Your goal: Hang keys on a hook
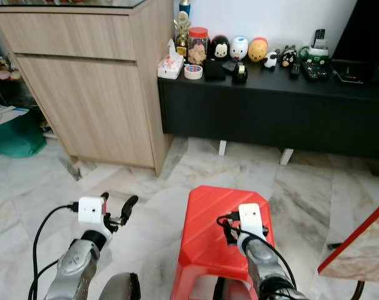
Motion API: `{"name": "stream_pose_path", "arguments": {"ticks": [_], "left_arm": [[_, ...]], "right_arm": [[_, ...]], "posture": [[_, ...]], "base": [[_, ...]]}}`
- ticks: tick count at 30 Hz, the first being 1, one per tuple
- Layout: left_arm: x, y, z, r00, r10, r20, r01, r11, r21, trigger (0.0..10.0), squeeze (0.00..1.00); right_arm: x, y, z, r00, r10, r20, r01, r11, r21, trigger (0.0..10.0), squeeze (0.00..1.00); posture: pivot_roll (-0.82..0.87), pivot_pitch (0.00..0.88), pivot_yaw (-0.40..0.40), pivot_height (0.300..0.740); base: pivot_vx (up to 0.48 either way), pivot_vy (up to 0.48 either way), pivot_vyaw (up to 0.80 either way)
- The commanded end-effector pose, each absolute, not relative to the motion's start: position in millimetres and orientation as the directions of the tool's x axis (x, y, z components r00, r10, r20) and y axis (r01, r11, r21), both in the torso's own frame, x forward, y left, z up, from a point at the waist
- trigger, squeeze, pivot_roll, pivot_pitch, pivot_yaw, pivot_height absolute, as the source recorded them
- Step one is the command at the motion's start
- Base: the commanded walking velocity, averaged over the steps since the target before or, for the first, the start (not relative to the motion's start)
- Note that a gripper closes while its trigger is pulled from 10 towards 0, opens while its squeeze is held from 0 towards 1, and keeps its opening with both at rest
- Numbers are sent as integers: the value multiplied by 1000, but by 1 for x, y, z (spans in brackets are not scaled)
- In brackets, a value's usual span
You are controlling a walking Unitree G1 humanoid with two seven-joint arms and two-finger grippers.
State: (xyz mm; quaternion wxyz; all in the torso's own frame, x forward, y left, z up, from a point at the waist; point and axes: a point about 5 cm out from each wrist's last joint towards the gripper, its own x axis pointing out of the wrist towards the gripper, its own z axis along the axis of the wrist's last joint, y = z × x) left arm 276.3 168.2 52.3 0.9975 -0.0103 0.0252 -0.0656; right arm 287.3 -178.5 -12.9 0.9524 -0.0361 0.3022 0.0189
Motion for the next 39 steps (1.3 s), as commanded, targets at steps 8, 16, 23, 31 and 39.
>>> {"name": "stream_pose_path", "arguments": {"ticks": [8, 16, 23, 31, 39], "left_arm": [[270, 163, 59, 988, -151, -34, 150, 988, -30, 10000, 0], [257, 166, 56, 989, -139, -52, 138, 990, -32, 10000, 0], [256, 167, 55, 989, -133, -69, 132, 991, -29, 10000, 0], [258, 166, 56, 988, -138, -72, 136, 990, -23, 10000, 0], [260, 167, 56, 987, -138, -78, 137, 990, -14, 10000, 0]], "right_arm": [[287, -178, -15, 804, -17, -595, -20, 998, -55, 10000, 0], [286, -178, -16, 796, -44, -604, 44, 999, -16, 10000, 0], [283, -185, -18, 786, -92, -612, 125, 992, 11, 0, 0], [274, -184, -26, 767, -85, -636, 119, 993, 11, 0, 0], [266, -182, -33, 753, -75, -654, 118, 993, 21, 0, 0]], "posture": [[47, 164, -40, 613], [56, 188, -42, 613], [54, 169, -38, 613], [58, 152, -36, 613], [58, 130, -29, 613]], "base": [[0, 0, 0], [0, 0, 0], [0, 0, 0], [0, 0, 0], [0, 0, 0]]}}
